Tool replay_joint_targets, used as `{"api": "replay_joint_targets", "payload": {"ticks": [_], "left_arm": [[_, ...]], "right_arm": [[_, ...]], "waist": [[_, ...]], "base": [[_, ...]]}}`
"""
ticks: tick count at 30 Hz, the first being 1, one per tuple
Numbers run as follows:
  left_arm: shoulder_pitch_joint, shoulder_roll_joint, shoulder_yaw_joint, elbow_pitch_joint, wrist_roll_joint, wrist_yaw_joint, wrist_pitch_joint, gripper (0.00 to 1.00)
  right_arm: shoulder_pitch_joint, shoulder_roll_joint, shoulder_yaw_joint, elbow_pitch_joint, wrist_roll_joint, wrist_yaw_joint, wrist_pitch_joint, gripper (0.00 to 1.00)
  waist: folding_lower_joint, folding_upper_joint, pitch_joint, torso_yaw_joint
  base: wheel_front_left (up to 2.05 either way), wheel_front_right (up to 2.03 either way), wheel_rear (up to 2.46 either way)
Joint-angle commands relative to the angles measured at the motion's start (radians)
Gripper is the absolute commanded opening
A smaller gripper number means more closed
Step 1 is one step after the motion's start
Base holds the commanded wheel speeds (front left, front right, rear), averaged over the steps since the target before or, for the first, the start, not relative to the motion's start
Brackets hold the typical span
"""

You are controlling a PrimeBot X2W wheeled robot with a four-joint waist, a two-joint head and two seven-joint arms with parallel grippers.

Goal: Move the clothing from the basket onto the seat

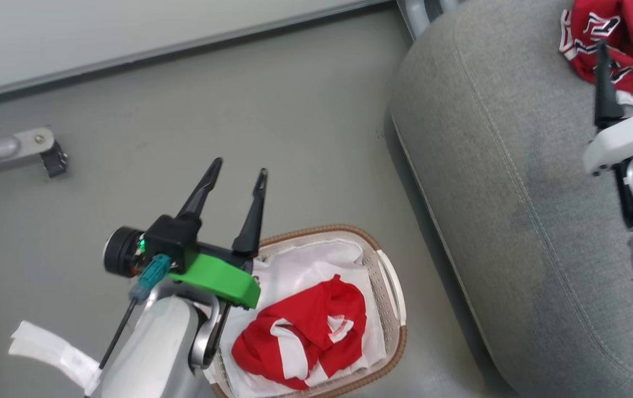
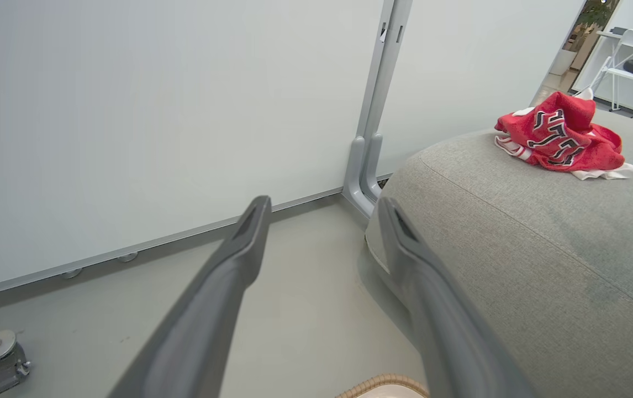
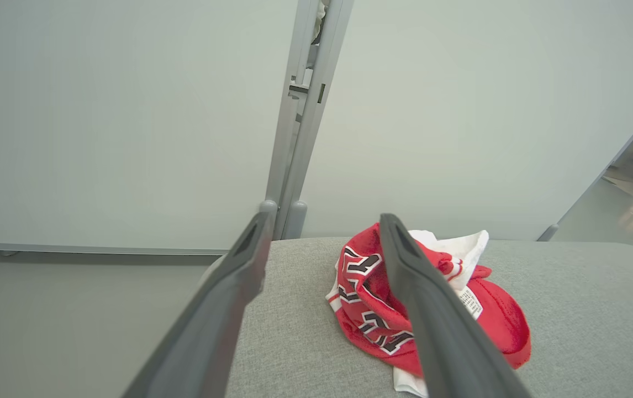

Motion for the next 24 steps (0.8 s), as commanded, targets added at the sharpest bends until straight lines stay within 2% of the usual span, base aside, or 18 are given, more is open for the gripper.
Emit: {"api": "replay_joint_targets", "payload": {"ticks": [1, 13, 19, 24], "left_arm": [[0.039, -0.005, 0.023, 0.0, 0.007, 0.008, 0.0, 1.0], [0.2, -0.024, 0.209, -0.011, 0.057, 0.015, 0.0, 1.0], [0.268, -0.047, 0.261, 0.009, 0.075, 0.0, 0.0, 1.0], [0.309, -0.068, 0.291, 0.017, 0.08, -0.012, 0.0, 1.0]], "right_arm": [[0.03, 0.013, 0.006, -0.015, 0.003, -0.001, -0.003, 1.0], [0.189, 0.137, 0.069, -0.135, 0.048, -0.001, -0.003, 1.0], [0.305, 0.199, 0.064, -0.187, 0.066, -0.001, -0.003, 1.0], [0.403, 0.226, 0.041, -0.25, 0.061, -0.001, -0.003, 1.0]], "waist": [[0.0001, 0.0, -0.087, 0.051], [0.0001, 0.0, -0.156, 0.143], [0.0001, 0.0, -0.186, 0.175], [0.0001, 0.0, -0.206, 0.201]], "base": [[0.0, 0.0, 0.0], [0.0, 0.0, 0.0], [0.0, 0.0, 0.0], [0.0, 0.0, 0.0]]}}
